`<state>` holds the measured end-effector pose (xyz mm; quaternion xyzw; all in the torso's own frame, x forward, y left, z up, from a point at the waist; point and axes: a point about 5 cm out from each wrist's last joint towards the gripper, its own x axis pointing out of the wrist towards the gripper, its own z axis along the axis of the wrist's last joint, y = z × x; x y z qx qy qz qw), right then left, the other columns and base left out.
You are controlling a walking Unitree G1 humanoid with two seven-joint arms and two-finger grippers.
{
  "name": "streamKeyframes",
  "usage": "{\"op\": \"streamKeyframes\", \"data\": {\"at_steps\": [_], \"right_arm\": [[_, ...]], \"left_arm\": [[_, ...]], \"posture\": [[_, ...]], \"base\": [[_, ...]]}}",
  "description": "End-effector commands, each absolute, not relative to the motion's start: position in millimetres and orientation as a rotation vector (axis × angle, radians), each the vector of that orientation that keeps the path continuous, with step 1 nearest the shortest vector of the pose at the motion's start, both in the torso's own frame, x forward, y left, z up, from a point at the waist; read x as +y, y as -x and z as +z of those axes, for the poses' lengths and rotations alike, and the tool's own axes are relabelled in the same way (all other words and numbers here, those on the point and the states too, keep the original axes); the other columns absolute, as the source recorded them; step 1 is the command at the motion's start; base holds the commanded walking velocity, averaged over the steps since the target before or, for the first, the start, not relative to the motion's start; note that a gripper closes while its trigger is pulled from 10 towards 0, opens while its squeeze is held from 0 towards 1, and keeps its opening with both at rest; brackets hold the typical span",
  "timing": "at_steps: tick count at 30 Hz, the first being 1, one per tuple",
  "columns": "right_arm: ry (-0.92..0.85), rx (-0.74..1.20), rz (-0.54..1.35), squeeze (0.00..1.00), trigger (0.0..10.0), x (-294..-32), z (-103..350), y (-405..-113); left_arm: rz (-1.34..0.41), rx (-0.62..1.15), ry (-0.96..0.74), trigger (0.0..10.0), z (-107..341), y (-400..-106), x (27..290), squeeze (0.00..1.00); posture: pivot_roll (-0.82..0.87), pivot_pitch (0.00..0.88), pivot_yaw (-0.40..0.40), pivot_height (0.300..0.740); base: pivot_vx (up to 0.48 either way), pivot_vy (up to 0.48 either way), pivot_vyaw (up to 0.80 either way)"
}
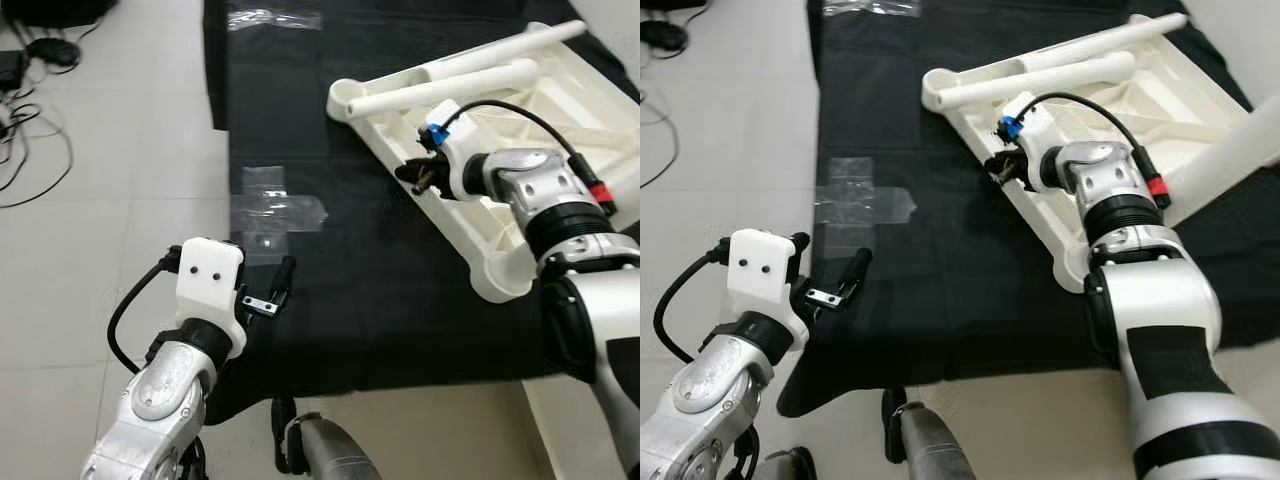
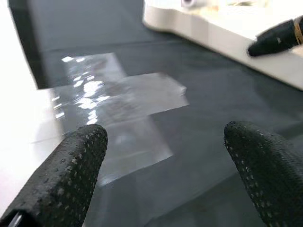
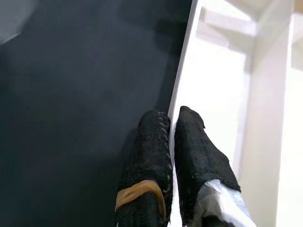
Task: Building children table
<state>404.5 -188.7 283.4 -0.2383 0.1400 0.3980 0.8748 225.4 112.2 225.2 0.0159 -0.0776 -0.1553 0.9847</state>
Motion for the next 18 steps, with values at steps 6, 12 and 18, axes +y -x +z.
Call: {"op": "streamKeyframes", "data": {"at_steps": [6, 12, 18], "right_arm": [[0.584, 0.395, 1.121, 0.00, 0.0, -181, 255, -391], [0.656, 0.461, 1.113, 0.00, 0.0, -207, 242, -384], [0.897, 0.645, 1.099, 0.00, 0.0, -235, 222, -373]], "left_arm": [[-0.327, -0.154, -0.042, 10.0, 223, -227, 112, 0.00], [-0.331, -0.170, -0.052, 10.0, 225, -232, 114, 0.00], [-0.339, -0.178, -0.059, 10.0, 226, -235, 113, 0.00]], "posture": [[-0.04, 0.347, -0.182, 0.740], [-0.04, 0.321, -0.170, 0.740], [-0.03, 0.312, -0.167, 0.740]], "base": [[0.000, 0.000, 0.00], [0.000, 0.000, 0.00], [0.000, 0.000, 0.00]]}}
